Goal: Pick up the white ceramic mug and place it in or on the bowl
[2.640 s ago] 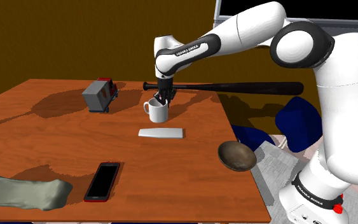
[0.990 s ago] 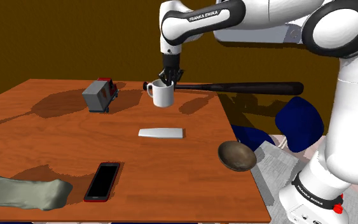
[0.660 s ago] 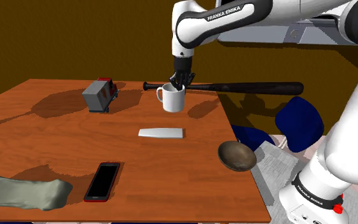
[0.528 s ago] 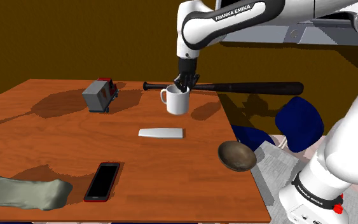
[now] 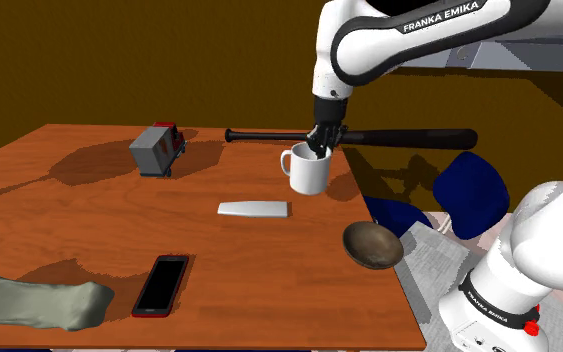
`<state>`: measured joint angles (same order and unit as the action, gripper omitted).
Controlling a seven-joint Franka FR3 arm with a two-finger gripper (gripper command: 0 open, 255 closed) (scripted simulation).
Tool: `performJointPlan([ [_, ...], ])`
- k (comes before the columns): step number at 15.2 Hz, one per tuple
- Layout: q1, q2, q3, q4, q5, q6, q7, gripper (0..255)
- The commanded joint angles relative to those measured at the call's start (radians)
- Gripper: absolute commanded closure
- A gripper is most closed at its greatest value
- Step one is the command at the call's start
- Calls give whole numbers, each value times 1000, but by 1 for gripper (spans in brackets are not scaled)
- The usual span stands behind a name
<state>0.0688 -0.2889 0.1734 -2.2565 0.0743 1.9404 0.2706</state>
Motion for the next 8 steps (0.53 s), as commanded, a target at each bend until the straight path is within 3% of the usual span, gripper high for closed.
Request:
performJointPlan([
  [1, 6, -87, -4, -81, 14, -5, -8, 255],
  [8, 38, -396, -18, -309, 49, -86, -16, 255],
])
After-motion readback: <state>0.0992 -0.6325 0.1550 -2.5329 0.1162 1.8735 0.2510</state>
